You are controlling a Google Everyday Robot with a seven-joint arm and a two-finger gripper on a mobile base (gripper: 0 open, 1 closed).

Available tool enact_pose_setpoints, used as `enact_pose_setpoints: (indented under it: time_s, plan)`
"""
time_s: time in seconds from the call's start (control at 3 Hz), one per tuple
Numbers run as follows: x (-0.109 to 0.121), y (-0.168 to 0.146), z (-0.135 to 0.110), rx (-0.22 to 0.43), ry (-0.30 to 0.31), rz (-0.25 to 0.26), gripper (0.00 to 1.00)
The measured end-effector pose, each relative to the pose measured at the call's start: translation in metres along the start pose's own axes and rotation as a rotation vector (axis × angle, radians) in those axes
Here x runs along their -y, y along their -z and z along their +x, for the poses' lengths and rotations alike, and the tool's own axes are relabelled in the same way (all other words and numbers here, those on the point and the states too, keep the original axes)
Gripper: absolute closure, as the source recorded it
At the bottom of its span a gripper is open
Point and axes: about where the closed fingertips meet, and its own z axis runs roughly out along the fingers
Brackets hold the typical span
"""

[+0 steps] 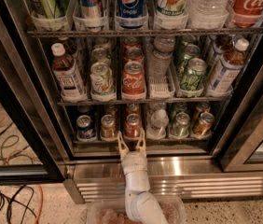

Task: Pick coke can from bottom shelf of fridge

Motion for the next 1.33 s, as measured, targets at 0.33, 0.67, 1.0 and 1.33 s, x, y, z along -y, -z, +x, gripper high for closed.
enact_pose_setpoints:
  time_s: [0.33, 0.67, 1.0, 1.33]
  plan:
    - [-0.0174, 0.0065, 0.0056, -0.032, -0.009, -0.061, 0.44]
    - [-0.0226, 0.0012, 0.0081, -0.034, -0.023, -0.080, 0.31]
    - [-0.0167, 0.0019, 0.0068, -0.034, -0.023, -0.080, 0.31]
    - [-0.0128, 0.0020, 0.0066, -0.034, -0.023, -0.080, 0.31]
